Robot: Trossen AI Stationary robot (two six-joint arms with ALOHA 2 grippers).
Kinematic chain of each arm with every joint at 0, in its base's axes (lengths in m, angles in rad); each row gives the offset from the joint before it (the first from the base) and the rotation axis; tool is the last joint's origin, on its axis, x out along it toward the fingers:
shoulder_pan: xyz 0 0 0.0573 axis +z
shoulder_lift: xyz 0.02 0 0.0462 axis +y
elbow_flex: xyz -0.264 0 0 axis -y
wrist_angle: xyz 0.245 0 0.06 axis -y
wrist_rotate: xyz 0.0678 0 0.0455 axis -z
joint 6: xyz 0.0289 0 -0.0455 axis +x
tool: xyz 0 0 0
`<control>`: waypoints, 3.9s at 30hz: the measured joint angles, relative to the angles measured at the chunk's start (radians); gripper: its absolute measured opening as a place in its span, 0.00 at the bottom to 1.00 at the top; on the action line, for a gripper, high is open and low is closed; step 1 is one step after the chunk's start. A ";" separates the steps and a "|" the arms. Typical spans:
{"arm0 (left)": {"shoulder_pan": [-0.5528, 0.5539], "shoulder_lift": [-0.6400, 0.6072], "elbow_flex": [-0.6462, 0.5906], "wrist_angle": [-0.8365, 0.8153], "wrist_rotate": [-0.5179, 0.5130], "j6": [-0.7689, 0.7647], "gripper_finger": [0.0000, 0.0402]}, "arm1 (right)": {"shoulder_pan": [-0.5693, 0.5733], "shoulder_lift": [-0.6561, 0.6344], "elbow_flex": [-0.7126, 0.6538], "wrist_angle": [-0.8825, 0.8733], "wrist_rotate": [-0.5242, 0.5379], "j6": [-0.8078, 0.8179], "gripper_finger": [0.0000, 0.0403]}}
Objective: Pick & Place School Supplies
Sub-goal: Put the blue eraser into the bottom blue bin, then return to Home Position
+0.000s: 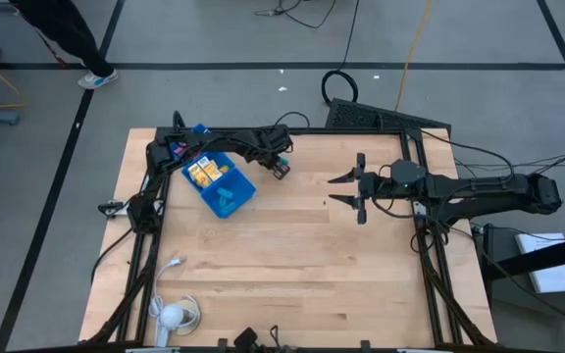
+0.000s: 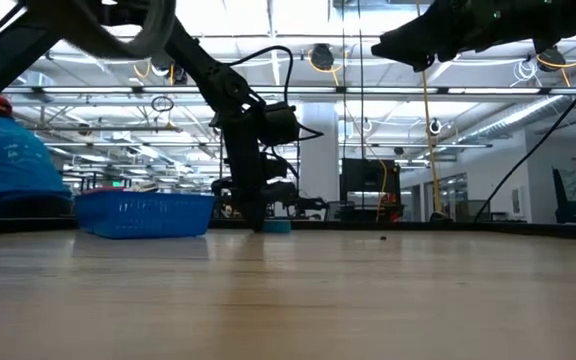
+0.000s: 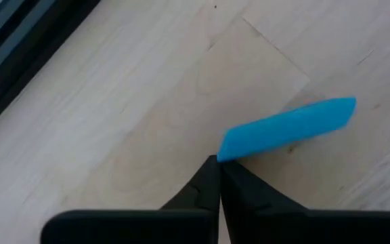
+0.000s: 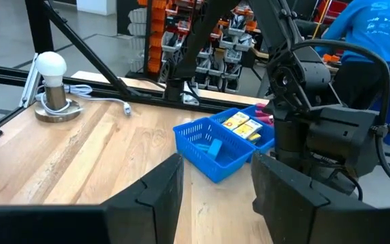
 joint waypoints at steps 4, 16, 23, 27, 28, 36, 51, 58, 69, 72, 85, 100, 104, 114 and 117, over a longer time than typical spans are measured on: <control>0.000 -0.017 -0.002 -0.014 0.004 0.029 0.05 | 0.000 0.000 0.000 -0.005 0.000 0.000 0.41; -0.014 -0.184 -0.005 -0.009 0.013 0.252 0.41 | 0.000 0.000 0.000 -0.044 -0.001 -0.008 0.41; 0.000 -0.146 -0.004 0.073 0.230 0.461 0.57 | 0.000 0.000 0.000 -0.049 -0.001 -0.008 0.41; 0.012 -0.110 -0.003 0.080 0.230 0.509 0.56 | 0.000 0.000 0.000 -0.049 -0.001 -0.008 0.41; 0.015 -0.099 -0.004 0.083 0.229 0.523 0.56 | 0.000 0.000 0.000 -0.048 -0.001 -0.008 0.41; 0.037 -0.061 -0.003 0.145 0.213 0.590 0.53 | 0.000 0.000 0.001 -0.049 -0.001 -0.008 0.41; 0.052 -0.011 0.001 0.137 0.245 0.600 0.50 | 0.000 0.000 0.001 -0.048 -0.001 -0.010 0.41; 0.050 -0.011 0.001 0.116 0.232 0.563 0.15 | 0.000 0.000 0.001 -0.048 0.000 -0.008 0.41; -0.014 -0.168 -0.001 -0.041 0.145 0.348 0.08 | 0.000 0.000 0.001 -0.048 0.004 0.000 0.41; -0.082 -0.283 -0.016 -0.142 0.154 0.281 0.08 | 0.000 0.000 0.001 -0.049 0.004 0.013 0.41; -0.386 -0.866 -0.606 -0.050 -0.126 -0.231 0.08 | 0.000 0.000 0.002 -0.035 0.000 0.027 0.41; -0.212 -0.874 -0.823 0.112 -0.067 -0.395 0.31 | 0.000 0.000 0.002 0.000 -0.001 0.084 0.41; -0.211 -0.879 -0.820 0.114 0.008 -0.416 0.42 | 0.000 0.000 0.002 -0.026 -0.001 0.155 0.41; -0.428 -1.141 -0.818 0.186 -0.099 -0.284 0.53 | -0.028 -0.210 0.001 -0.258 0.000 0.294 0.41; -0.547 -1.297 -0.818 0.158 -0.202 -0.249 0.53 | -0.029 -0.331 0.001 -0.393 0.000 0.328 0.41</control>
